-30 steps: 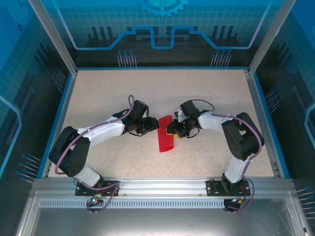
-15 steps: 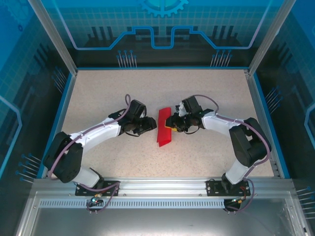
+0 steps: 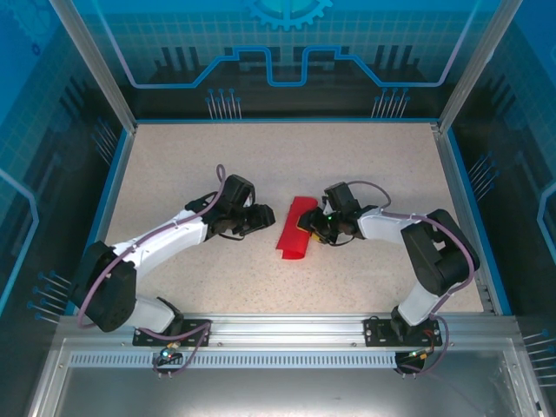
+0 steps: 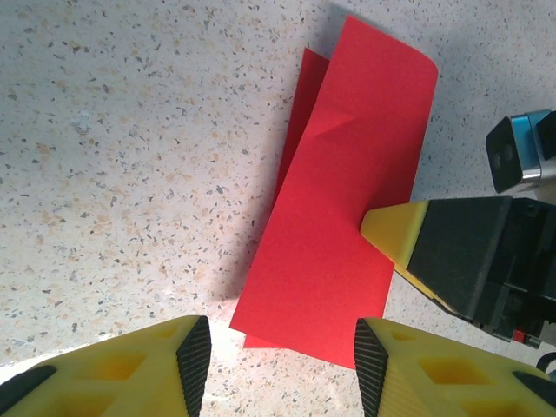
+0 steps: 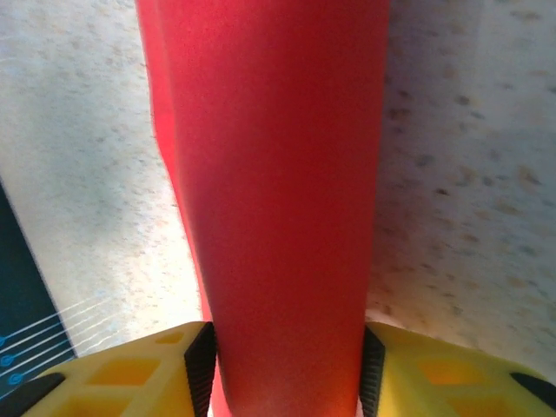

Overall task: Fold a paper plane with a square sheet of paper (pick it up from the middle)
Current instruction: Fold the square sheet of paper in half at the center of the table.

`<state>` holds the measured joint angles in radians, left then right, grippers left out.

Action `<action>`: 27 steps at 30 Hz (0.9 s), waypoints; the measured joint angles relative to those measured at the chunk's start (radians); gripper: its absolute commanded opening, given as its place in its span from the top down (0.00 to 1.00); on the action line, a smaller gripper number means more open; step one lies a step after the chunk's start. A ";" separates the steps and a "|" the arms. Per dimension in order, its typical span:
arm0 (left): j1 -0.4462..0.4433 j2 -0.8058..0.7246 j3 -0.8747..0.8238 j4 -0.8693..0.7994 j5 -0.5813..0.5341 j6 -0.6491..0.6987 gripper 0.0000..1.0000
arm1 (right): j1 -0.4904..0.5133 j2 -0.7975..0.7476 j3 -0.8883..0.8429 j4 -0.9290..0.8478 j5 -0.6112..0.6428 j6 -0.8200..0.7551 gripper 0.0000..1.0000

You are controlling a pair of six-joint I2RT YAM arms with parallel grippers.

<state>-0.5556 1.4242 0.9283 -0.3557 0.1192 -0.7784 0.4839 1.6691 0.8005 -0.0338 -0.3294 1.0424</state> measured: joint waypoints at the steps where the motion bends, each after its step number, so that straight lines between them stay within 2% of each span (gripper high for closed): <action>1: 0.000 0.005 0.000 0.002 0.002 0.000 0.49 | 0.000 -0.001 0.002 -0.021 0.003 -0.013 0.47; 15: 0.000 0.058 0.012 0.006 0.048 0.016 0.50 | 0.000 0.021 0.169 -0.340 0.046 -0.234 0.46; 27: -0.011 0.095 0.045 0.021 0.073 0.022 0.54 | 0.000 0.110 0.234 -0.460 0.076 -0.322 0.47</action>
<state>-0.5663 1.5196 0.9737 -0.3347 0.1921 -0.7563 0.4839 1.7794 1.0348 -0.4942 -0.2531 0.7204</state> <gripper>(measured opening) 0.470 0.528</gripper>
